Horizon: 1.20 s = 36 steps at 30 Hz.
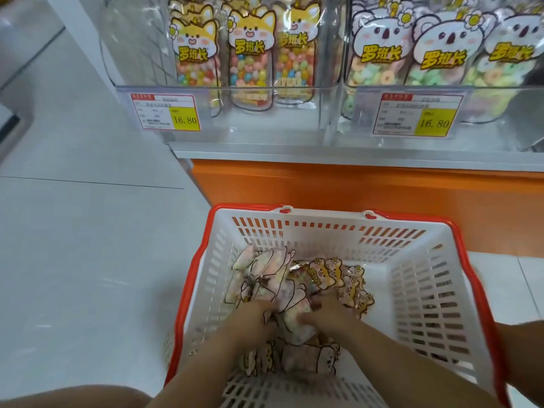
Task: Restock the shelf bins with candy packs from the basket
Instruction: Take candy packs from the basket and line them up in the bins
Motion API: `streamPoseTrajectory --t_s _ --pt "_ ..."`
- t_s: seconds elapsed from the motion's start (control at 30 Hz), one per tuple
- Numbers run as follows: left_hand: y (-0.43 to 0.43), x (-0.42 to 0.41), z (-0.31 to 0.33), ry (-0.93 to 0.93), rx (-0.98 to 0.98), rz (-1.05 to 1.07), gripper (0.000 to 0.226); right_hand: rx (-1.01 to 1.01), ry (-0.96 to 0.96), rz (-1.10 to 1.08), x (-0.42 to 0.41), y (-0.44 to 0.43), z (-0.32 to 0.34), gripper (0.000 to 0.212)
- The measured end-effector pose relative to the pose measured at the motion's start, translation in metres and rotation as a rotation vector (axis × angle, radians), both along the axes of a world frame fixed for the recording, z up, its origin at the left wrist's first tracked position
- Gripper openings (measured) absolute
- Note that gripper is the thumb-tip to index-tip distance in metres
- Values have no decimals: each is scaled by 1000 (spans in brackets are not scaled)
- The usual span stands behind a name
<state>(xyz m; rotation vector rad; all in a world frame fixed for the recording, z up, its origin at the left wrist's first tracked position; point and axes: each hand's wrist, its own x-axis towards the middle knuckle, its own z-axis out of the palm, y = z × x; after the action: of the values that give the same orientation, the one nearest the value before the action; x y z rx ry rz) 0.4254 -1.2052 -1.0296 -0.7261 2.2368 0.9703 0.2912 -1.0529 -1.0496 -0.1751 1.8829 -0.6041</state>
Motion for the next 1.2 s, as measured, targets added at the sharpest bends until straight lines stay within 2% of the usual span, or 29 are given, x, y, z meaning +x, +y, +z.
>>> streamPoseTrajectory --t_s 0.13,0.23,0.33,0.4,0.5,0.53,0.6,0.7,0.77,0.83,0.9,0.97,1.07,1.13,1.2 --pt "-3 -11 8 64 -121 170 21 -45 10 -82 -34 10 31 44" --pt "-1 -22 17 71 -163 249 19 -109 -7 -244 -59 26 65 17" --pt "7 -39 44 138 -86 299 20 -239 -106 -436 -70 42 92 23" --pt "18 -49 71 165 121 405 31 -353 -213 -530 -70 51 106 29" --pt "41 -60 112 159 659 776 36 -473 -335 -682 -64 60 125 57" --pt "46 -62 122 204 756 864 31 -511 -361 -704 -61 62 132 63" --pt "52 -65 135 329 813 920 18 -565 -369 -698 -56 65 147 61" --pt "54 -66 154 485 802 900 19 -588 -246 -556 -50 66 171 48" --pt "56 -65 171 587 769 859 29 -526 50 -379 -45 64 189 49" --pt "61 -63 187 698 673 806 22 -494 320 -250 -38 60 207 53" --pt "67 -62 202 788 566 735 7 -541 541 -253 -30 58 222 52" --pt "73 -63 220 844 535 672 14 -621 705 -293 -25 57 233 38" --pt "84 -70 244 896 602 629 22 -712 659 -250 -27 54 249 14" --pt "92 -75 259 917 669 581 21 -793 490 -305 -31 55 261 13" --pt "93 -85 270 971 591 511 25 -881 332 -383 -40 56 274 22"
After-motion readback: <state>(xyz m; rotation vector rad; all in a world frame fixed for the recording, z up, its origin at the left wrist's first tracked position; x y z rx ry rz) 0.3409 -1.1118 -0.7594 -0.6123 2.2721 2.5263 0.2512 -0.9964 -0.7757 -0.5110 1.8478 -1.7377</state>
